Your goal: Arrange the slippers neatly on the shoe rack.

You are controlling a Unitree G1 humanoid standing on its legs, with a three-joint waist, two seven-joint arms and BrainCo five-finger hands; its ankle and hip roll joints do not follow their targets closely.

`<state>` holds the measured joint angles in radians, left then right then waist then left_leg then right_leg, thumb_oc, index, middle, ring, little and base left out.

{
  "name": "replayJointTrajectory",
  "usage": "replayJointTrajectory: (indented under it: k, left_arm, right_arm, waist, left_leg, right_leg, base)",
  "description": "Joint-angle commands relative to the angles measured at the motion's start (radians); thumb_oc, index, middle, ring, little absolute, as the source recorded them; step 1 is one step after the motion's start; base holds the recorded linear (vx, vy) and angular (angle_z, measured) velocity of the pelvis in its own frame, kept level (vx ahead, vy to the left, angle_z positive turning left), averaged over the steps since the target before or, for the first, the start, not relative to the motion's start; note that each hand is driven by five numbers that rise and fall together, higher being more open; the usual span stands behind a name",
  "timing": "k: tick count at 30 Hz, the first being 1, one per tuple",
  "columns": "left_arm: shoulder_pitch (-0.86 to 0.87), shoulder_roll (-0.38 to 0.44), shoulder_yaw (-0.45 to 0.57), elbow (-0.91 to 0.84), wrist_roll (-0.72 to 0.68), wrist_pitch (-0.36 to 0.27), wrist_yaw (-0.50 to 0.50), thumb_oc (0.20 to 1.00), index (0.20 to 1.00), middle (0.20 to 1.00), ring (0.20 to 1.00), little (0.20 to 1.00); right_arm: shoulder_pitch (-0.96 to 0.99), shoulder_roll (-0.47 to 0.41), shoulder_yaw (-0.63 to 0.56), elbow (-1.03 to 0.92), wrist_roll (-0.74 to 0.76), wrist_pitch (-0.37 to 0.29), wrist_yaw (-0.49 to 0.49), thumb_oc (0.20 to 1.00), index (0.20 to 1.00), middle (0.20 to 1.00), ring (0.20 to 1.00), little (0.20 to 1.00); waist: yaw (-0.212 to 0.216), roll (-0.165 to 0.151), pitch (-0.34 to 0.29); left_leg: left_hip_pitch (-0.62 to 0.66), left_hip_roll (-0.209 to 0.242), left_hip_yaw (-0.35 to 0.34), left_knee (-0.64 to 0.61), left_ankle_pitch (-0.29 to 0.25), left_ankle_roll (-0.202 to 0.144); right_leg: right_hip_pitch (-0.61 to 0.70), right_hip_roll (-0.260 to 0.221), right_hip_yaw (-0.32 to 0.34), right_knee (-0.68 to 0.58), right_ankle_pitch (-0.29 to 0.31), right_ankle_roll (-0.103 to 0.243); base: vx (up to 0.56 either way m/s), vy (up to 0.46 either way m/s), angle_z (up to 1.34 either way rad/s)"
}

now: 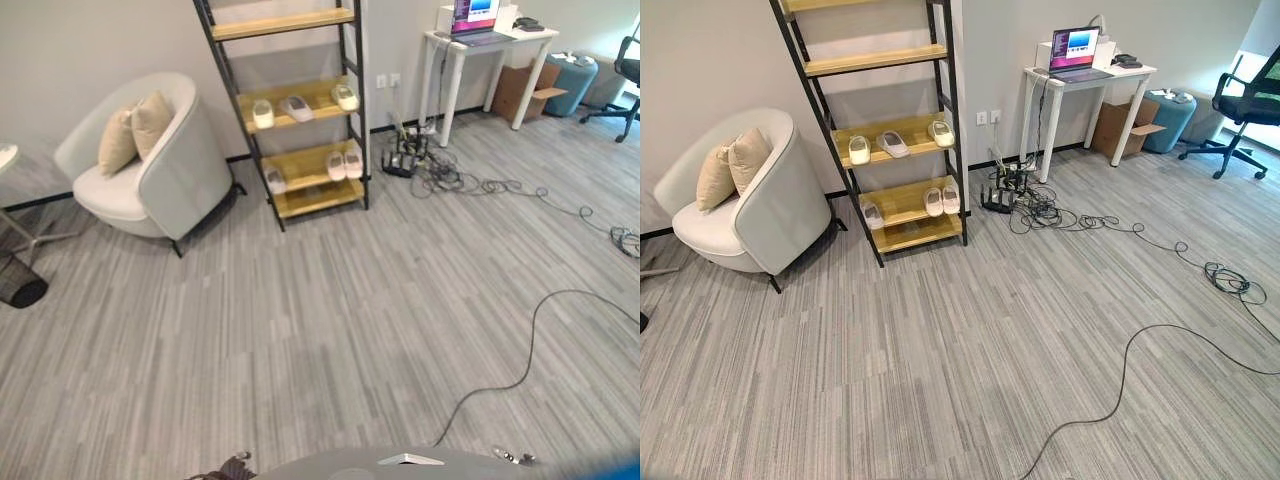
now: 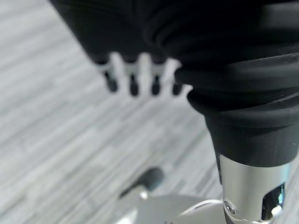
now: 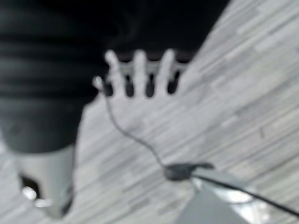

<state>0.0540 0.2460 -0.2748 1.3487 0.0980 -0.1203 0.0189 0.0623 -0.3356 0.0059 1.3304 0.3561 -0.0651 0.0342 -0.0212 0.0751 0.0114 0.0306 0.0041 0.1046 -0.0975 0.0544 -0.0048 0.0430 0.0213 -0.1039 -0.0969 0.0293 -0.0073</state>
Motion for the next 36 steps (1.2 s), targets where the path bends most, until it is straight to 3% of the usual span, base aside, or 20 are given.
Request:
replayJointTrajectory:
  k: [1, 3, 6, 7, 10, 12, 15, 18, 20, 22, 23, 24, 25, 26, 28, 29, 31, 33, 35, 36]
  left_arm:
    - [-0.067, -0.012, -0.022, -0.012, -0.014, -0.008, -0.037, 1.0, 1.0, 1.0, 1.0, 1.0]
    - [-0.092, 0.005, -0.072, -0.088, -0.029, -0.009, -0.065, 1.0, 1.0, 1.0, 1.0, 1.0]
    - [-0.111, -0.001, -0.109, -0.127, -0.027, -0.01, -0.07, 1.0, 1.0, 1.0, 1.0, 1.0]
    - [-0.118, 0.001, -0.142, -0.174, -0.016, -0.018, -0.066, 1.0, 1.0, 1.0, 1.0, 1.0]
    - [-0.078, 0.027, -0.148, -0.307, -0.023, -0.046, -0.041, 1.0, 1.0, 1.0, 1.0, 1.0]
    - [-0.057, 0.018, -0.124, -0.301, -0.064, -0.05, -0.017, 1.0, 1.0, 1.0, 1.0, 1.0]
    - [-0.059, 0.009, -0.102, -0.22, -0.057, -0.05, 0.014, 1.0, 1.0, 1.0, 1.0, 1.0]
    - [-0.035, 0.002, -0.068, -0.15, -0.049, -0.044, 0.017, 1.0, 1.0, 1.0, 1.0, 1.0]
    - [-0.02, 0.022, -0.029, -0.103, -0.034, -0.04, 0.04, 1.0, 1.0, 1.0, 1.0, 1.0]
    - [-0.027, 0.032, 0.005, -0.08, -0.067, -0.035, 0.043, 1.0, 1.0, 1.0, 1.0, 1.0]
    - [-0.028, 0.032, 0.005, -0.08, -0.067, -0.035, 0.043, 1.0, 1.0, 1.0, 1.0, 1.0]
    - [-0.037, 0.043, 0.037, -0.089, -0.107, -0.028, 0.045, 1.0, 1.0, 1.0, 1.0, 1.0]
    - [-0.038, 0.043, 0.037, -0.09, -0.107, -0.028, 0.045, 1.0, 1.0, 1.0, 1.0, 1.0]
    - [-0.054, 0.043, 0.029, -0.078, -0.092, -0.02, 0.055, 1.0, 1.0, 1.0, 1.0, 1.0]
    - [-0.058, 0.04, 0.024, -0.075, -0.085, -0.018, 0.058, 1.0, 1.0, 1.0, 1.0, 1.0]
    - [-0.067, 0.032, 0.025, -0.077, -0.097, -0.016, 0.06, 1.0, 1.0, 1.0, 1.0, 1.0]
    - [-0.081, 0.026, 0.024, -0.065, -0.102, -0.013, 0.062, 1.0, 1.0, 1.0, 1.0, 1.0]
    - [-0.087, 0.013, 0.032, -0.045, -0.095, -0.014, 0.056, 1.0, 1.0, 1.0, 1.0, 1.0]
    - [-0.102, 0.008, 0.038, -0.024, -0.104, -0.012, 0.051, 1.0, 1.0, 1.0, 1.0, 1.0]
    - [-0.095, -0.002, 0.04, -0.008, -0.103, -0.008, 0.051, 1.0, 1.0, 1.0, 1.0, 1.0]
  right_arm:
    - [-0.059, -0.035, 0.0, -0.028, 0.052, -0.015, -0.001, 1.0, 1.0, 1.0, 1.0, 1.0]
    - [-0.107, -0.101, 0.016, -0.065, 0.04, -0.013, -0.002, 1.0, 1.0, 1.0, 1.0, 1.0]
    - [-0.124, -0.117, 0.029, -0.087, 0.03, -0.014, -0.003, 1.0, 1.0, 1.0, 1.0, 1.0]
    - [-0.135, -0.12, 0.052, -0.107, 0.014, -0.013, -0.015, 1.0, 1.0, 1.0, 1.0, 1.0]
    - [-0.132, -0.103, 0.061, -0.153, 0.023, -0.033, -0.042, 1.0, 1.0, 1.0, 1.0, 1.0]
    - [-0.15, -0.075, 0.094, -0.182, 0.026, -0.048, -0.056, 1.0, 1.0, 1.0, 1.0, 1.0]
    - [-0.183, -0.04, 0.148, -0.184, 0.003, -0.061, -0.06, 1.0, 1.0, 1.0, 1.0, 1.0]
    - [-0.182, -0.015, 0.164, -0.171, -0.019, -0.059, -0.051, 1.0, 1.0, 1.0, 1.0, 1.0]
    - [-0.186, 0.027, 0.16, -0.163, -0.03, -0.054, -0.047, 1.0, 1.0, 1.0, 1.0, 1.0]
    - [-0.171, 0.038, 0.136, -0.164, 0.001, -0.058, -0.047, 1.0, 1.0, 1.0, 1.0, 1.0]
    - [-0.171, 0.038, 0.136, -0.164, 0.002, -0.058, -0.047, 1.0, 1.0, 1.0, 1.0, 1.0]
    - [-0.169, 0.044, 0.129, -0.187, 0.014, -0.059, -0.048, 1.0, 1.0, 1.0, 1.0, 1.0]
    - [-0.169, 0.043, 0.129, -0.187, 0.014, -0.059, -0.048, 1.0, 1.0, 1.0, 1.0, 1.0]
    - [-0.168, 0.05, 0.134, -0.195, -0.002, -0.058, -0.057, 1.0, 1.0, 1.0, 1.0, 1.0]
    - [-0.162, 0.051, 0.134, -0.195, -0.007, -0.058, -0.059, 1.0, 1.0, 1.0, 1.0, 1.0]
    - [-0.145, 0.056, 0.138, -0.2, -0.008, -0.06, -0.058, 1.0, 1.0, 1.0, 1.0, 1.0]
    - [-0.128, 0.052, 0.134, -0.205, 0.0, -0.059, -0.058, 1.0, 1.0, 1.0, 1.0, 1.0]
    - [-0.108, 0.044, 0.128, -0.188, -0.01, -0.047, -0.054, 1.0, 1.0, 1.0, 1.0, 1.0]
    - [-0.088, 0.033, 0.119, -0.162, -0.031, -0.029, -0.051, 1.0, 1.0, 1.0, 1.0, 1.0]
    - [-0.087, 0.035, 0.122, -0.15, -0.027, -0.028, -0.052, 1.0, 1.0, 1.0, 1.0, 1.0]
  waist:
    - [-0.022, -0.019, 0.068]
    - [-0.023, -0.034, 0.13]
    - [-0.014, -0.042, 0.183]
    - [-0.007, -0.053, 0.22]
    - [0.034, -0.039, 0.233]
    - [0.079, -0.025, 0.235]
    - [0.135, -0.055, 0.237]
    - [0.171, -0.083, 0.214]
    - [0.212, -0.138, 0.184]
    - [0.199, -0.148, 0.187]
    - [0.2, -0.146, 0.185]
    - [0.181, -0.114, 0.196]
    - [0.182, -0.115, 0.195]
    - [0.141, -0.087, 0.206]
    - [0.119, -0.081, 0.211]
    - [0.071, -0.071, 0.22]
    - [0.024, -0.086, 0.224]
    - [-0.008, -0.086, 0.212]
    - [-0.017, -0.093, 0.197]
    - [-0.022, -0.101, 0.185]
  left_leg:
    - [0.007, 0.077, -0.057, 0.032, -0.038, -0.064]
    - [-0.106, 0.086, -0.057, 0.295, -0.099, -0.071]
    - [-0.243, 0.105, -0.056, 0.549, -0.041, -0.078]
    - [-0.335, 0.115, -0.016, 0.681, -0.01, -0.067]
    - [-0.427, 0.092, 0.026, 0.567, -0.046, -0.051]
    - [-0.45, 0.088, -0.007, 0.392, 0.018, -0.059]
    - [-0.508, 0.081, -0.053, 0.166, 0.055, -0.076]
    - [-0.495, 0.07, -0.071, 0.155, 0.078, -0.065]
    - [-0.516, 0.015, -0.088, 0.271, 0.09, -0.019]
    - [-0.48, -0.015, -0.067, 0.337, 0.017, 0.023]
    - [-0.482, -0.013, -0.067, 0.337, 0.017, 0.023]
    - [-0.392, -0.015, -0.073, 0.333, -0.039, 0.058]
    - [-0.394, -0.015, -0.072, 0.333, -0.039, 0.059]
    - [-0.274, -0.03, -0.085, 0.305, -0.086, 0.079]
    - [-0.228, -0.036, -0.092, 0.3, -0.108, 0.079]
    - [-0.127, -0.043, -0.129, 0.271, -0.139, 0.069]
    - [-0.028, -0.056, -0.173, 0.235, -0.184, 0.049]
    - [0.045, -0.038, -0.191, 0.199, -0.226, 0.022]
    - [0.075, -0.03, -0.227, 0.219, -0.249, 0.011]
    - [0.074, -0.033, -0.241, 0.258, -0.258, 0.008]
  right_leg:
    - [-0.013, -0.081, -0.001, 0.105, -0.104, 0.085]
    - [-0.062, -0.077, 0.023, 0.242, -0.176, 0.052]
    - [-0.063, -0.08, 0.018, 0.28, -0.191, 0.026]
    - [-0.049, -0.083, 0.007, 0.281, -0.214, 0.012]
    - [-0.009, -0.08, 0.007, 0.254, -0.254, 0.026]
    - [0.029, -0.064, 0.019, 0.239, -0.277, 0.038]
    - [0.127, -0.066, 0.04, 0.214, -0.315, 0.059]
    - [0.172, -0.077, 0.077, 0.217, -0.328, 0.078]
    - [0.158, -0.14, 0.086, 0.383, -0.173, 0.145]
    - [0.08, -0.191, 0.083, 0.635, 0.105, 0.179]
    - [0.077, -0.188, 0.084, 0.634, 0.107, 0.179]
    - [-0.036, -0.219, 0.046, 0.826, 0.144, 0.149]
    - [-0.039, -0.22, 0.047, 0.829, 0.143, 0.149]
    - [-0.15, -0.239, -0.006, 0.897, 0.084, 0.129]
    - [-0.18, -0.24, -0.035, 0.865, 0.04, 0.124]
    - [-0.262, -0.185, -0.057, 0.729, -0.055, 0.106]
    - [-0.314, -0.15, -0.029, 0.444, -0.038, 0.126]
    - [-0.32, -0.16, 0.022, 0.196, 0.009, 0.16]
    - [-0.315, -0.147, 0.08, 0.141, 0.03, 0.173]
    - [-0.315, -0.132, 0.108, 0.188, 0.034, 0.153]
  base:
    - [0.04, -0.173, 0.02]
    - [0.07, -0.272, 0.0]
    - [0.08, -0.188, 0.04]
    - [0.22, -0.152, 0.16]
    - [0.37, -0.015, 0.13]
    - [0.51, 0.112, -0.05]
    - [0.62, 0.088, -0.58]
    - [0.65, 0.18, -0.5]
    - [0.79, 0.264, -0.69]
    - [0.51, 0.235, -0.6]
    - [0.63, 0.334, -0.46]
    - [0.38, 0.212, -0.22]
    - [0.8, 0.39, 0.34]
    - [0.63, 0.22, 0.57]
    - [0.63, 0.131, 0.35]
    - [0.65, -0.042, 0.2]
    - [0.82, -0.16, 0.46]
    - [0.58, -0.159, 0.92]
    - [0.5, -0.21, 0.89]
    - [0.62, -0.256, 0.81]
